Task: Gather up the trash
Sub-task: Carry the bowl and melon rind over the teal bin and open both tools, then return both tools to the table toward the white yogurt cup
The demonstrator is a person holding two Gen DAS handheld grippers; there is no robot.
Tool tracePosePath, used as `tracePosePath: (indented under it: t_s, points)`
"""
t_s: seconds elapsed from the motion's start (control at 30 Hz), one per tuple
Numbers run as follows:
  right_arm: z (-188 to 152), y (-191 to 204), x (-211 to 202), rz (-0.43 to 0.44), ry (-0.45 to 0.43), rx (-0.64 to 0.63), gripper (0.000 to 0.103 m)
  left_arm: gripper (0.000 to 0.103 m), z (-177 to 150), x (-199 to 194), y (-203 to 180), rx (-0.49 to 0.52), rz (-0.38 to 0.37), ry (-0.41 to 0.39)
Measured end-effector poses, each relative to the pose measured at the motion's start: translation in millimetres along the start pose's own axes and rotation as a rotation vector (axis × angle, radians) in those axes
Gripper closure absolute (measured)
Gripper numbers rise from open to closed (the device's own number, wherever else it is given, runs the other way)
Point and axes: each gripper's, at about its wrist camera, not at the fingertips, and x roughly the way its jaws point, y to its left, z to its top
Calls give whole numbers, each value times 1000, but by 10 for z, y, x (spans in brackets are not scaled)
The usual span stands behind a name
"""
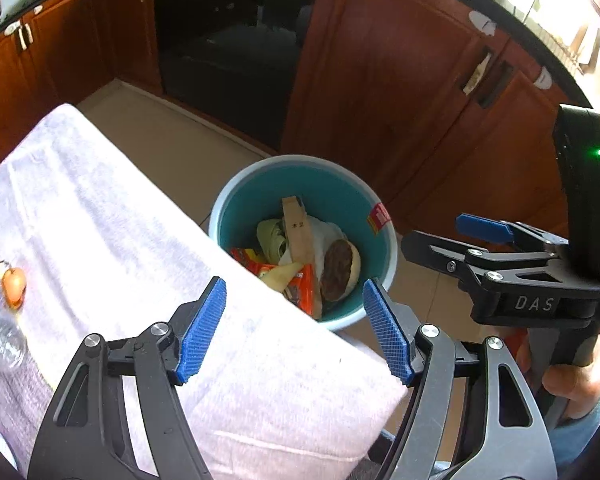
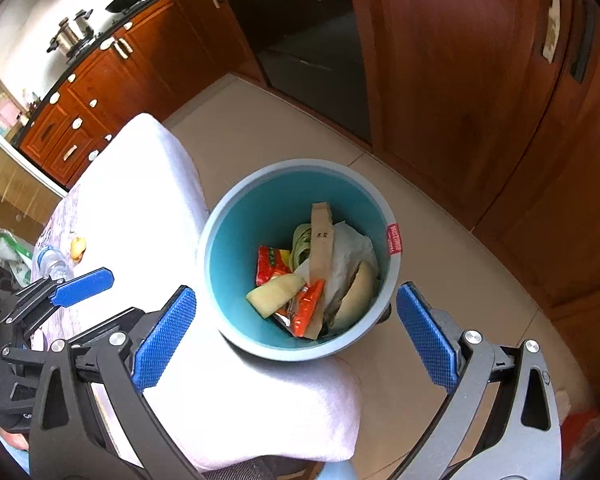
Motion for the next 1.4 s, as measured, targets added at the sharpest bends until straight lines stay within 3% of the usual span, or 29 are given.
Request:
tracePosePath:
  t_s: [0.43, 0.7, 1.13, 1.4]
  points:
    - [-189, 638, -297, -2, -19, -113, 7, 30, -421, -594, 352, -68, 30, -84]
    - [-281, 1293, -167, 33, 27, -231, 7, 30, -933, -973, 1060, -186, 117, -113]
    - [-739, 3028, 314, 132, 164, -505, 7, 30, -2183, -1837, 2782, -485, 290, -151]
    - [-1167, 4141, 670, 222, 267, -690, 10, 30, -2767, -2000, 3376, -597, 347, -129]
